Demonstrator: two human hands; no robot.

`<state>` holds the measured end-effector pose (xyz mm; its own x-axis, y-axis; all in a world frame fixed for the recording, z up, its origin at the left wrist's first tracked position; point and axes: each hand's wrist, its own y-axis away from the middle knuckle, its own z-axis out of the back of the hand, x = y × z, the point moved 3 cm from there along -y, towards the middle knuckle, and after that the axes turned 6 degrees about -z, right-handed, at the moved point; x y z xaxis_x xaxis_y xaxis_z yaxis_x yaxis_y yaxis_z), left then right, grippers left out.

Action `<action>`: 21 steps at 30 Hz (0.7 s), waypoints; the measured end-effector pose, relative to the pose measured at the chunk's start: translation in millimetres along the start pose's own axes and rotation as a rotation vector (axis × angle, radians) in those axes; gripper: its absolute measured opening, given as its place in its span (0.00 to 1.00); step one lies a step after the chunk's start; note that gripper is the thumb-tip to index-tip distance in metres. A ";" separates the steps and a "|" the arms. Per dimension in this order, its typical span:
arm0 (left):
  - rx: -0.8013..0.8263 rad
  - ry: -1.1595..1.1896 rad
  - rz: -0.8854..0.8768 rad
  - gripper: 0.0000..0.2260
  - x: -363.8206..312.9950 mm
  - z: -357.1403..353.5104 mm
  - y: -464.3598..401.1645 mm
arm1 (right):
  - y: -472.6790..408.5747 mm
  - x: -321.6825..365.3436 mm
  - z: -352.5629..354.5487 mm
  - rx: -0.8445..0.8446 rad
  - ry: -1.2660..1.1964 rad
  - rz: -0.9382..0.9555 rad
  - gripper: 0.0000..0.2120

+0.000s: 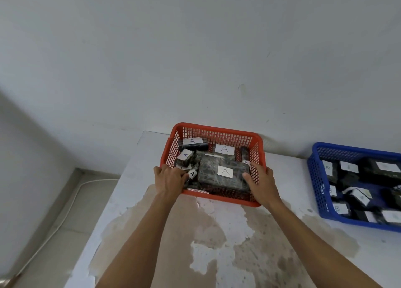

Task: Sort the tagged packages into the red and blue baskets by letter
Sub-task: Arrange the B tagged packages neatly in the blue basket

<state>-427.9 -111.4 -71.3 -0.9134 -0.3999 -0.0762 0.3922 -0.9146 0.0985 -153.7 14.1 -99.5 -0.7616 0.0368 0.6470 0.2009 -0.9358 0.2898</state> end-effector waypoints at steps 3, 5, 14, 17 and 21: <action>0.030 -0.009 -0.003 0.15 1.8 0.1 -8.2 | -1.5 -1.4 -0.2 0.001 -0.003 -0.004 0.28; 0.028 0.010 -0.018 0.14 3.9 -0.6 -10.6 | -1.9 -2.0 0.9 0.008 -0.005 0.003 0.28; -0.109 0.502 0.005 0.13 1.6 12.5 -1.5 | 6.9 4.8 30.8 0.002 -0.089 0.125 0.21; -0.091 0.703 -0.038 0.13 -23.9 27.7 4.5 | 17.1 2.9 51.0 -0.023 -0.165 0.167 0.18; -0.089 0.796 -0.216 0.09 -83.5 41.2 12.3 | 34.4 -13.2 79.8 -0.052 -0.224 0.157 0.14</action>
<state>-351.3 -86.8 -22.9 -0.6325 -0.1070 -0.7671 0.2542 -0.9642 -0.0751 -87.5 9.4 -41.8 -0.5677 -0.0390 0.8223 0.2692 -0.9528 0.1407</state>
